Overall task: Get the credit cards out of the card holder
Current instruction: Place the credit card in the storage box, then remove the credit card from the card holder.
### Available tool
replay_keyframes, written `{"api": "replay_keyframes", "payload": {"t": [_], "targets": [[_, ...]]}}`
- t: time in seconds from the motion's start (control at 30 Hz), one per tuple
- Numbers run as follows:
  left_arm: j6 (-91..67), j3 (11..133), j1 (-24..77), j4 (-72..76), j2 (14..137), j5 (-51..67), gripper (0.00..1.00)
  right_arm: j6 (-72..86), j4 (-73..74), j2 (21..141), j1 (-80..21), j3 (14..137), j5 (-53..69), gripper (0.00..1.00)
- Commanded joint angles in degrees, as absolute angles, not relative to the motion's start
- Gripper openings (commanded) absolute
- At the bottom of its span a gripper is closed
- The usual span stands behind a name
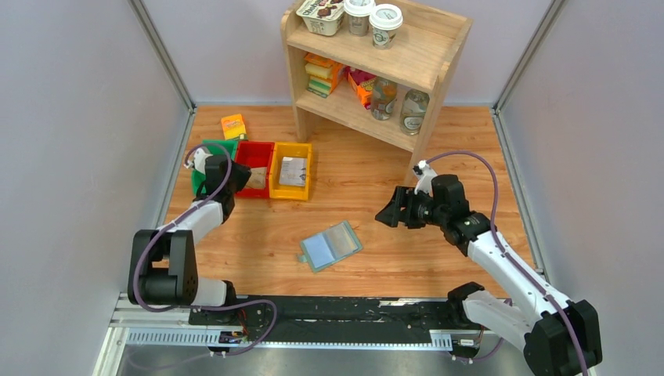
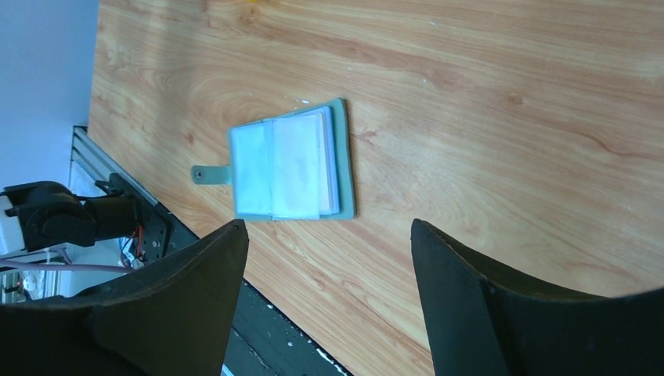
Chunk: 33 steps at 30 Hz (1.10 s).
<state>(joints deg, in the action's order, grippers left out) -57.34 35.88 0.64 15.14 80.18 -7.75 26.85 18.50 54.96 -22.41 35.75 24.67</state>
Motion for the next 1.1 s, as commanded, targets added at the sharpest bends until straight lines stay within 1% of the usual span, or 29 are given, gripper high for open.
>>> {"api": "replay_keyframes", "payload": {"t": [0.0,0.03,0.17,0.3,0.4,0.57,0.63,0.77,0.9,1.07], "targets": [[-53.36,38.4,0.35,8.46,75.33,-9.05,0.37,23.91,23.02,54.93,-22.15,38.49,21.62,0.79],[-53.0,38.58,0.35,7.31,74.97,-9.14,0.39,23.65,23.72,55.11,-22.15,38.76,21.62,0.79],[-50.19,41.39,0.35,-3.22,72.25,-7.83,0.39,23.73,24.35,55.55,-22.24,38.59,21.88,0.79],[-45.71,44.02,2.8,-12.45,69.0,-4.75,0.39,24.87,23.3,56.51,-22.32,37.88,23.02,0.75],[-42.2,44.47,9.46,-18.09,65.58,-4.75,0.39,25.75,22.15,57.56,-23.2,37.7,22.85,0.72],[-41.92,42.89,21.16,-25.03,61.09,-5.18,0.37,26.37,22.32,61.78,-26.89,39.98,19.78,0.69],[-42.45,42.54,27.74,-26.45,60.47,-4.75,0.37,26.45,22.5,63.62,-29.34,41.13,18.03,0.68],[-44.29,42.28,36.19,-29.09,62.04,-4.48,0.37,27.07,22.94,68.1,-34.53,44.03,13.9,0.67],[-46.84,40.61,41.12,-27.69,64.5,-3.08,0.36,28.03,22.68,73.9,-40.33,47.37,10.38,0.67],[-49.48,36.92,43.24,-22.78,67.14,-1.85,0.36,28.74,23.64,81.02,-45.34,52.2,7.04,0.66]]}}
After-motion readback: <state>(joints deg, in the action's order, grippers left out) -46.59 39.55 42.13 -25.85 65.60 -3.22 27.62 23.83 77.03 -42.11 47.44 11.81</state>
